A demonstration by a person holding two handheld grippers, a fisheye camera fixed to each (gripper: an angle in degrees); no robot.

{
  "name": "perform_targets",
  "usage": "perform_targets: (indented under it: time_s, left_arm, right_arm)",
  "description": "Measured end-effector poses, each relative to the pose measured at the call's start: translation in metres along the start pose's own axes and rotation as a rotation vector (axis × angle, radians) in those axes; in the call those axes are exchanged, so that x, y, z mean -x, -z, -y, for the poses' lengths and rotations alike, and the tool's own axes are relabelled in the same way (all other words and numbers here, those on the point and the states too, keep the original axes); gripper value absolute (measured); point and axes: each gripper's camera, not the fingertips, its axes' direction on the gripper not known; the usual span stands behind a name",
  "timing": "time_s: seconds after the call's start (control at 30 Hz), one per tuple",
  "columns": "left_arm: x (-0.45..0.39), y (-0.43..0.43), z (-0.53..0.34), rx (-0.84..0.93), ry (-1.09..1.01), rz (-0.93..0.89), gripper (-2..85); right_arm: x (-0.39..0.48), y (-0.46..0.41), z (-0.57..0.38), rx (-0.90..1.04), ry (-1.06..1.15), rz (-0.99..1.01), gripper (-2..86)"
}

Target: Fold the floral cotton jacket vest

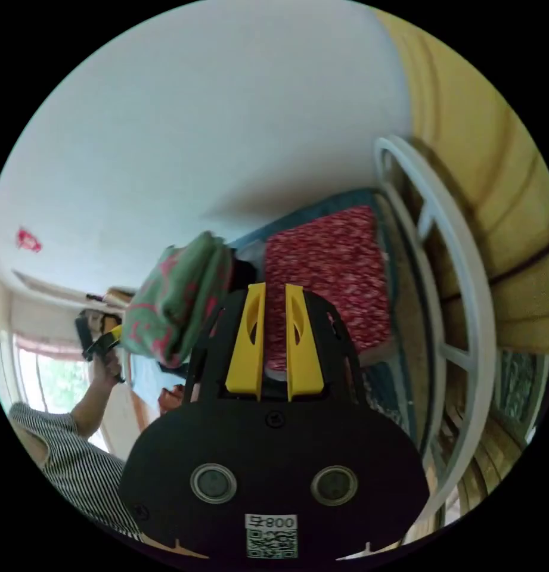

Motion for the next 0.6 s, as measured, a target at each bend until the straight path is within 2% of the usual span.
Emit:
perform_targets:
  time_s: [0.2, 0.43, 0.6]
  left_arm:
    - [-0.009, -0.011, -0.001, -0.005, 0.004, -0.017, 0.1]
    - [-0.031, -0.021, -0.003, -0.001, -0.011, -0.009, 0.1]
    - [-0.048, -0.023, -0.007, -0.002, -0.010, -0.017, 0.0]
  right_arm:
    - [-0.103, -0.040, 0.036, 0.135, -0.174, -0.127, 9.9]
    - [-0.149, -0.091, 0.073, 0.267, -0.104, -0.257, 11.1]
    - [-0.191, -0.107, 0.088, 0.289, -0.102, -0.250, 10.0]
